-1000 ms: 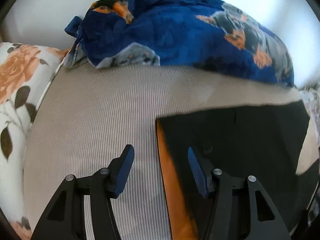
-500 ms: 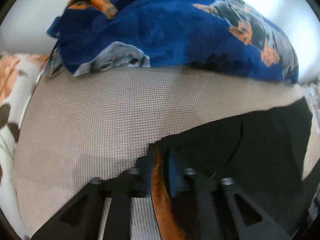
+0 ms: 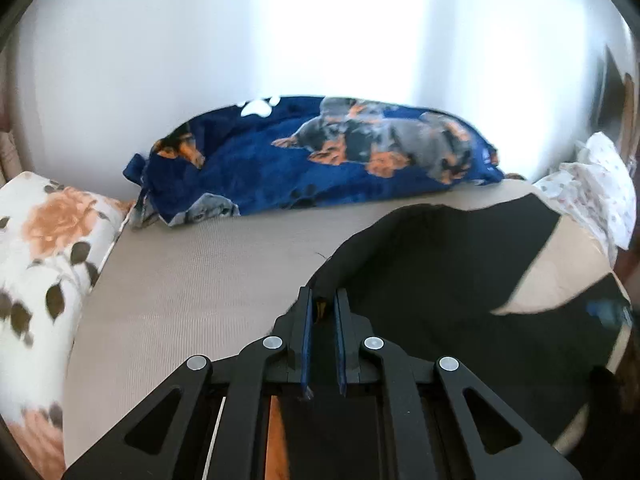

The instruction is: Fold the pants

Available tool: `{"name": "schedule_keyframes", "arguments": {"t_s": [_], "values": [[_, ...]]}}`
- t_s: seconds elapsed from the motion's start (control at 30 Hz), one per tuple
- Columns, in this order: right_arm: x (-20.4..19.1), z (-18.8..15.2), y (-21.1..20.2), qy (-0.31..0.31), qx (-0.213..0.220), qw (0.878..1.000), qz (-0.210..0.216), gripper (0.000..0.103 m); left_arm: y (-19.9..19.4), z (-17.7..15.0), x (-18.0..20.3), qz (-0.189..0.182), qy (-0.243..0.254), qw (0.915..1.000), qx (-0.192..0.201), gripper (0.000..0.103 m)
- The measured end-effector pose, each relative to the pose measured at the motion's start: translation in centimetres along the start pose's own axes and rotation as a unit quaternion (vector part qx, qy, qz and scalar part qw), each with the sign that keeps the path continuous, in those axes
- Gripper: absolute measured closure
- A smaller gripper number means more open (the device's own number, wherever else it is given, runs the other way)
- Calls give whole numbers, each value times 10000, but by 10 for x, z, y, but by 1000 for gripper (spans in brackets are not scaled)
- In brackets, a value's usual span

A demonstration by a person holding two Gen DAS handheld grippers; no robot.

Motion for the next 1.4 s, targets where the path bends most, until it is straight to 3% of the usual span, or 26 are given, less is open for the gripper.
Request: {"name": "schedule_keyframes", "arguments": {"t_s": [0.23, 0.4, 0.43, 0.5, 0.57, 0.63, 0.7, 0.83, 1.0, 1.17, 1.2, 1.23, 1.27, 1.3, 1.37, 1.4], "values": [[-8, 62, 34, 817, 2, 9908, 1079, 0, -63, -63, 24, -232, -326, 9992, -25, 91], [26, 81, 74, 1505, -266, 9841, 907, 2, -67, -100, 36, -325, -413, 9978, -399, 91], [46, 81, 93, 1990, -340, 9752, 910, 2, -64, -105, 36, -343, -428, 9973, -494, 91], [54, 81, 101, 2200, -354, 9701, 965, 5, -60, -109, 36, -351, -481, 9964, -597, 91], [67, 83, 122, 2586, -370, 9585, 1142, 15, -58, -110, 32, -338, -586, 9957, -638, 91], [69, 83, 128, 2596, -426, 9581, 1133, 46, -56, -110, 26, -274, -637, 9955, -653, 91], [75, 84, 140, 2613, -525, 9575, 1104, 61, -51, -111, 21, -256, -716, 9944, -735, 91], [83, 90, 146, 2841, -450, 9497, 1235, 56, -45, -119, 12, -299, -976, 9903, -941, 91], [82, 97, 150, 2770, -454, 9518, 1240, 49, -36, -129, 17, -493, -1052, 9856, -1226, 91], [82, 100, 158, 2683, -538, 9539, 1232, 50, -37, -141, 19, -927, -1385, 9733, -1581, 82], [79, 101, 159, 2600, -534, 9558, 1263, 56, -40, -141, 19, -1035, -1477, 9702, -1618, 78], [75, 104, 160, 2415, -532, 9612, 1221, 67, -42, -141, 20, -1135, -1544, 9669, -1681, 61], [73, 104, 160, 2262, -553, 9656, 1158, 74, -43, -141, 21, -1269, -1629, 9622, -1776, 52], [72, 104, 160, 2113, -579, 9697, 1080, 83, -43, -140, 22, -1382, -1744, 9579, -1815, 34], [71, 104, 160, 1957, -556, 9740, 992, 86, -41, -136, 21, -1477, -1946, 9523, -1829, 31], [71, 103, 159, 1953, -524, 9741, 1015, 87, -39, -134, 23, -1652, -2089, 9449, -1903, 31]]}}
Point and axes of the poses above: each gripper's, at about its wrist camera, not at the fingertips, and y roughly the way its jaws point, x to its right, z to its top, the point moved 9 cm from there along y, roughly the way its jaws point, and after that the axes turned 12 degrees about z, right-handed, at the moved point
